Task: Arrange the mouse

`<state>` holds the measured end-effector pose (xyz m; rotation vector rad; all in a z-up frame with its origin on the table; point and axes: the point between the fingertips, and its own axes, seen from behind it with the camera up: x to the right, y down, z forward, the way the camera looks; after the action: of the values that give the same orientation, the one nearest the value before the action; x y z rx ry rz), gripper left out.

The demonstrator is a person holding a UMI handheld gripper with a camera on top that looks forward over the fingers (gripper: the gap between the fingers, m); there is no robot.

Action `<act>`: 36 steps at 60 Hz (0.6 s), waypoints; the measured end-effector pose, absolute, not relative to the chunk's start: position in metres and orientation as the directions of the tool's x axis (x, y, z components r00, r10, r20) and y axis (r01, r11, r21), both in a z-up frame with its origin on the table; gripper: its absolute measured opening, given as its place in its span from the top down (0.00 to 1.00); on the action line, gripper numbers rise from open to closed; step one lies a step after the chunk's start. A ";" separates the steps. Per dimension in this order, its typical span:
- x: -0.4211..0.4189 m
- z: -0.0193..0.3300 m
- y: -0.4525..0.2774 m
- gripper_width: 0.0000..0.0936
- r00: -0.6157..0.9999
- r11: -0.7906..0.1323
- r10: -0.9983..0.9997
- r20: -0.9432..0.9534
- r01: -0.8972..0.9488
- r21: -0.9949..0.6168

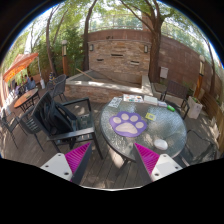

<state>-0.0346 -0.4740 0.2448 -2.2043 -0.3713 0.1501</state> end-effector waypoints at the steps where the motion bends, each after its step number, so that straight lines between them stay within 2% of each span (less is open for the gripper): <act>1: -0.032 0.243 -0.474 0.10 0.949 -0.580 0.314 0.021 0.209 -0.787; 9: -0.011 0.224 -0.484 0.10 0.960 -0.617 0.281 0.011 0.189 -0.764; 20: 0.072 0.155 -0.482 0.10 0.978 -0.662 0.207 0.036 0.167 -0.730; 30: 0.168 0.096 -0.431 0.10 0.990 -0.666 0.108 0.092 0.141 -0.733; 36: 0.215 0.062 -0.379 0.09 0.991 -0.637 0.063 0.121 0.133 -0.759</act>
<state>0.2151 -0.3795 0.0621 -2.2628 -0.1362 -0.1036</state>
